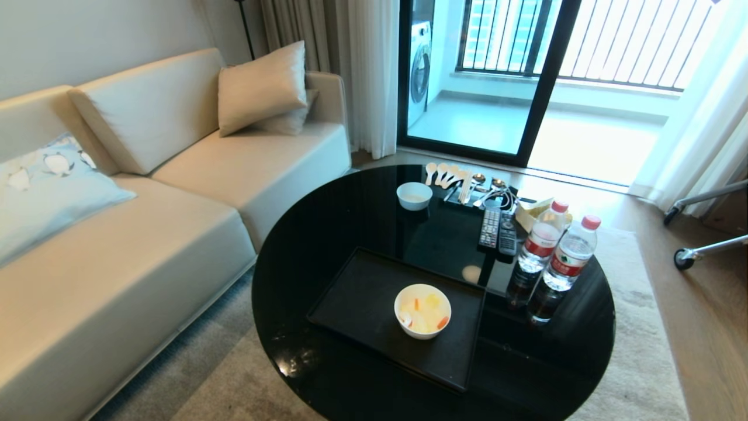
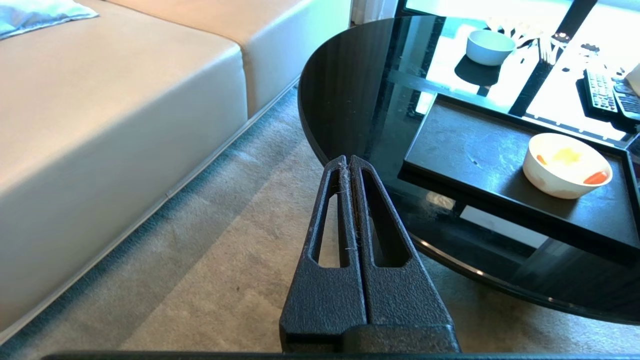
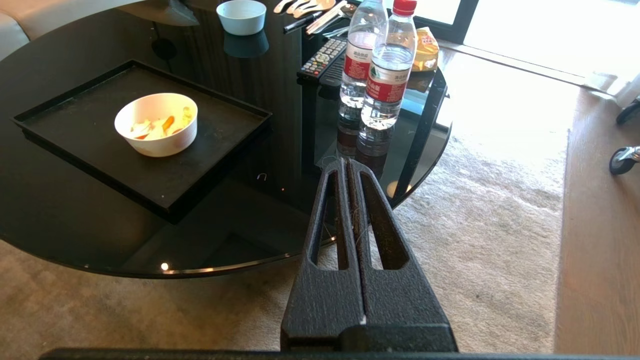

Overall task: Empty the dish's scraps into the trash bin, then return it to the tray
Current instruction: Pick up the bowl with leftover food

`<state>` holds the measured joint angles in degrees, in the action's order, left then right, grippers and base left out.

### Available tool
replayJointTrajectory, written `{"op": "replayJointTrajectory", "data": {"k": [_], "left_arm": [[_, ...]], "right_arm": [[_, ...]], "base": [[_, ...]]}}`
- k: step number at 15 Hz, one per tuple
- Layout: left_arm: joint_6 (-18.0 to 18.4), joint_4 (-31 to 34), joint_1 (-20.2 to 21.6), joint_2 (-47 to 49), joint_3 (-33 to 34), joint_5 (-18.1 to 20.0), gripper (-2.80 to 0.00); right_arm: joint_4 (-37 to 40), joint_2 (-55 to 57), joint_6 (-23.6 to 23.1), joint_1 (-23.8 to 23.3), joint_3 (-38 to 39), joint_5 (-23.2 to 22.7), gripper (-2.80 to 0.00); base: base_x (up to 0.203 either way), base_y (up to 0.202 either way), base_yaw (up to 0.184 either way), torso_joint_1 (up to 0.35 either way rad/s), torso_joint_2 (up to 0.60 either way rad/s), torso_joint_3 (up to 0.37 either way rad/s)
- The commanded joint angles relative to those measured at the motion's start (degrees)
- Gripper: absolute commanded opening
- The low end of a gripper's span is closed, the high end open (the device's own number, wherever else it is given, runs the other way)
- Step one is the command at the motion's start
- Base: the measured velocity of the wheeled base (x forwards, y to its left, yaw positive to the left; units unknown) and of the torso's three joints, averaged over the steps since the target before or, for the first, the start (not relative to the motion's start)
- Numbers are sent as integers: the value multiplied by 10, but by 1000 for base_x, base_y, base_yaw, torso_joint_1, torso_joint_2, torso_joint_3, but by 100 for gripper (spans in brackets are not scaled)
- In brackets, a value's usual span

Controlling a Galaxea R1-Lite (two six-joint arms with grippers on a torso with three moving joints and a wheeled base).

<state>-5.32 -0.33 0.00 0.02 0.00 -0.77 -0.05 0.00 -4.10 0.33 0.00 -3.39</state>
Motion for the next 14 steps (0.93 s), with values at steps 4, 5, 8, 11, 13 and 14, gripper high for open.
{"op": "replayJointTrajectory", "data": {"k": [4, 5, 8, 11, 13, 14], "left_arm": [[0, 0, 0, 0, 0, 0, -280], [0, 0, 0, 0, 0, 0, -280], [0, 0, 0, 0, 0, 0, -280], [0, 0, 0, 0, 0, 0, -280], [0, 0, 0, 0, 0, 0, -280], [0, 0, 0, 0, 0, 0, -280]], "right_arm": [[0, 0, -11, 0, 0, 0, -280], [0, 0, -15, 0, 0, 0, -280], [-9, 0, -61, 0, -2, -7, -280], [11, 2, -68, 0, -54, -58, -280], [57, 15, -71, 0, -114, -117, -280], [77, 36, -78, 0, -136, -137, -280]], "base": [[0, 0, 0, 0, 0, 0], [0, 0, 0, 0, 0, 0], [0, 0, 0, 0, 0, 0], [0, 0, 0, 0, 0, 0], [0, 0, 0, 0, 0, 0], [0, 0, 0, 0, 0, 0]]}}
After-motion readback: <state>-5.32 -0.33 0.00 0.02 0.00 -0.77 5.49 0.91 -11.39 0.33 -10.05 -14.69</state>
